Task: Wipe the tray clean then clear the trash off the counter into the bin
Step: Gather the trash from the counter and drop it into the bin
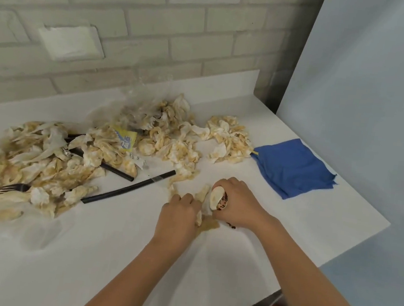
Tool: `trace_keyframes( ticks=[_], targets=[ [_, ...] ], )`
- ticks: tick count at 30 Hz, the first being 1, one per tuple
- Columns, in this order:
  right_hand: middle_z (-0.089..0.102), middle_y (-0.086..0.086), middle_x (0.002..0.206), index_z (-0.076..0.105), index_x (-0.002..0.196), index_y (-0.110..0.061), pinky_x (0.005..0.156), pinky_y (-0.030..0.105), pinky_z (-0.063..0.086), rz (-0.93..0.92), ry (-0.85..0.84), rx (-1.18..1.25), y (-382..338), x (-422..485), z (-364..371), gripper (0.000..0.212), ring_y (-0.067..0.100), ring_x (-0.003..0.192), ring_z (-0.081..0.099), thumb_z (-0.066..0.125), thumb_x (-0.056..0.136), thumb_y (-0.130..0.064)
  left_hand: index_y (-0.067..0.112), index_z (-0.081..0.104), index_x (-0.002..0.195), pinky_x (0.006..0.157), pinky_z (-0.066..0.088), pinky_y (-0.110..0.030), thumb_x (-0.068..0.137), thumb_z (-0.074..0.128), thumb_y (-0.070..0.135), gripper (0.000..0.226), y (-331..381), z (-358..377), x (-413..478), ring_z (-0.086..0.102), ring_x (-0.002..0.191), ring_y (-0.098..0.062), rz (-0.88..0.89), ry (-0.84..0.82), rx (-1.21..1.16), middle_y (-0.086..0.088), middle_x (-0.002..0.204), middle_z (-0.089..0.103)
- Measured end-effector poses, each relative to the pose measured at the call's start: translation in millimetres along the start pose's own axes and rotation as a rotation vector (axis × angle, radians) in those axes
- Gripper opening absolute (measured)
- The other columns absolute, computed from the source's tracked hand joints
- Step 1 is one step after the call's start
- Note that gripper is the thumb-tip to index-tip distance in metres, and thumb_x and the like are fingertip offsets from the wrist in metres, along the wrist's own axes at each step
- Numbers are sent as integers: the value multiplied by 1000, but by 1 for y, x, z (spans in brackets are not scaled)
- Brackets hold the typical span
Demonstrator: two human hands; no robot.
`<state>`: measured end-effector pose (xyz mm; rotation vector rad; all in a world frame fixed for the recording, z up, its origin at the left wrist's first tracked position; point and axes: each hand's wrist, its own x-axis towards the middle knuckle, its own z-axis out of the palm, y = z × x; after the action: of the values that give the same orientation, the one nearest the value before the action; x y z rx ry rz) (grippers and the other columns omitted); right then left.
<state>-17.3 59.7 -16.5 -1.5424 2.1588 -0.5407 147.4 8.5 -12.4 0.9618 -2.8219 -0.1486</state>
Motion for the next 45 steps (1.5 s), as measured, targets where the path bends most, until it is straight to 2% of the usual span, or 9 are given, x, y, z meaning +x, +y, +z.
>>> trace_keyframes(
  ticks=[3, 8, 12, 18, 25, 32, 37, 41, 45],
  targets=[
    [50, -1, 104, 54, 108, -29, 83, 29, 45, 86, 54, 217, 5, -25, -4, 46, 18, 98, 50, 76, 67, -24, 12, 67, 67, 36, 35, -24, 43, 84, 10, 30, 3, 5, -10, 54, 49, -25, 68, 105, -7, -4, 61, 57],
    [62, -5, 95, 61, 107, -21, 67, 12, 48, 195, 135, 865, 18, -71, -32, 38, 6, 85, 60, 71, 76, -1, 9, 69, 84, 61, 45, -29, 75, 69, 7, 8, 22, -7, -15, 60, 69, -18, -368, 233, -592, -7, 76, 65],
    [63, -5, 90, 63, 105, -22, 65, 13, 47, 203, 127, 1089, 44, -107, -53, 34, 5, 80, 61, 68, 80, -1, 23, 66, 75, 52, 47, -12, 79, 69, 5, 18, 62, -39, -9, 59, 57, -3, -680, 388, -1164, 4, 69, 65],
    [63, 3, 95, 64, 106, -18, 72, 24, 48, 174, 89, 1312, 118, -176, -79, 42, 15, 87, 60, 68, 65, -12, 14, 70, 87, 68, 54, -26, 80, 72, 12, 8, 175, -37, -18, 65, 69, -15, -776, 306, -1634, 1, 71, 72],
    [61, 7, 87, 64, 110, -16, 64, 30, 45, 316, -79, 1417, 244, -265, -52, 73, 17, 74, 57, 85, 41, -27, 15, 67, 77, 60, 53, -24, 81, 70, 16, 5, 304, 58, -40, 64, 61, -13, -835, -15, -1663, 1, 63, 69],
    [67, 10, 102, 54, 123, -16, 72, 29, 49, 775, 37, 1417, 385, -292, 62, 43, 21, 88, 64, 62, 84, -1, 13, 64, 92, 49, 49, -20, 80, 73, 21, 17, 348, 240, -56, 65, 63, -15, -1101, -246, -1528, -6, 76, 69],
    [71, 13, 99, 66, 109, -10, 82, 38, 53, 883, 42, 1210, 475, -281, 177, 61, 28, 93, 68, 82, 54, -31, 10, 68, 97, 65, 56, -32, 79, 72, 14, 19, 356, 411, -67, 68, 78, -26, -1237, -355, -1299, -11, 83, 71],
    [72, 5, 97, 66, 105, -21, 73, 30, 54, 980, 83, 1106, 533, -272, 265, 38, 20, 89, 69, 81, 69, -23, 10, 64, 90, 78, 56, -37, 80, 69, 13, 12, 368, 520, -75, 65, 80, -27, -1340, -420, -1166, -10, 82, 67],
    [71, 3, 100, 64, 107, -20, 79, 32, 56, 1025, 57, 1081, 566, -265, 325, 54, 18, 89, 68, 83, 61, -42, 3, 60, 96, 74, 54, -34, 79, 72, 21, 28, 373, 597, -89, 63, 81, -29, -1514, -470, -1105, -12, 82, 64]
  ],
)
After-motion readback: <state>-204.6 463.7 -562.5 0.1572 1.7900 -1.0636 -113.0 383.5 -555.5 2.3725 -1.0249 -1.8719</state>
